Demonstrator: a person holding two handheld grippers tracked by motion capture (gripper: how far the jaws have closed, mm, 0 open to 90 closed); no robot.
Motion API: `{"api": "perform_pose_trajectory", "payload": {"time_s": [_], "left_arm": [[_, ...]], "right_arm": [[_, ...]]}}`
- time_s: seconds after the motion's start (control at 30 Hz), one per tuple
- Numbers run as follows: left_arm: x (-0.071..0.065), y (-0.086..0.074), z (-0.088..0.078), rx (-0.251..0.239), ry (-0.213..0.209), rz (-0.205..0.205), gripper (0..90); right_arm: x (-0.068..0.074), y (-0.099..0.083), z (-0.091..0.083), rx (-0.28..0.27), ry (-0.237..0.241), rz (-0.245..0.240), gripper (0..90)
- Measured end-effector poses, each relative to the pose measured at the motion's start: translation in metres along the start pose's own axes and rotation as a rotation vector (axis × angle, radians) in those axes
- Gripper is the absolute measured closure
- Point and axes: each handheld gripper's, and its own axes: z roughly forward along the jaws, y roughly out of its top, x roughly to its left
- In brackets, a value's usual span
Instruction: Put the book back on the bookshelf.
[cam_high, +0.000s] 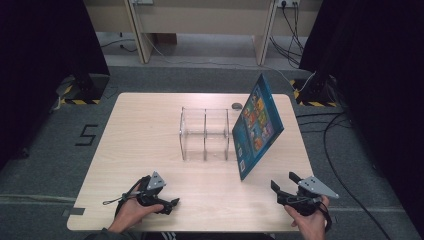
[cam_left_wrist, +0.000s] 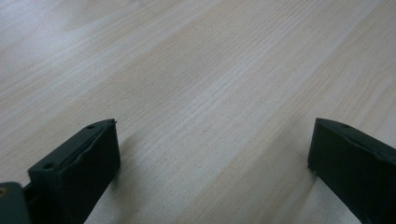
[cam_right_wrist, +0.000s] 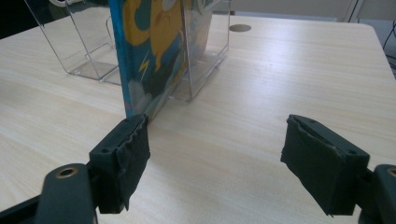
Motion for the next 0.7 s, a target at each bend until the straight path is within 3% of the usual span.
{"api": "perform_pose_trajectory", "payload": {"time_s": [0.7], "left_arm": [[-0.001,-0.001,0.0,-0.003,-0.003,0.002,0.5]], "right_arm": [[0.002,-0.02,-0.014,0.096,0.025,-0.006,21.3]]}}
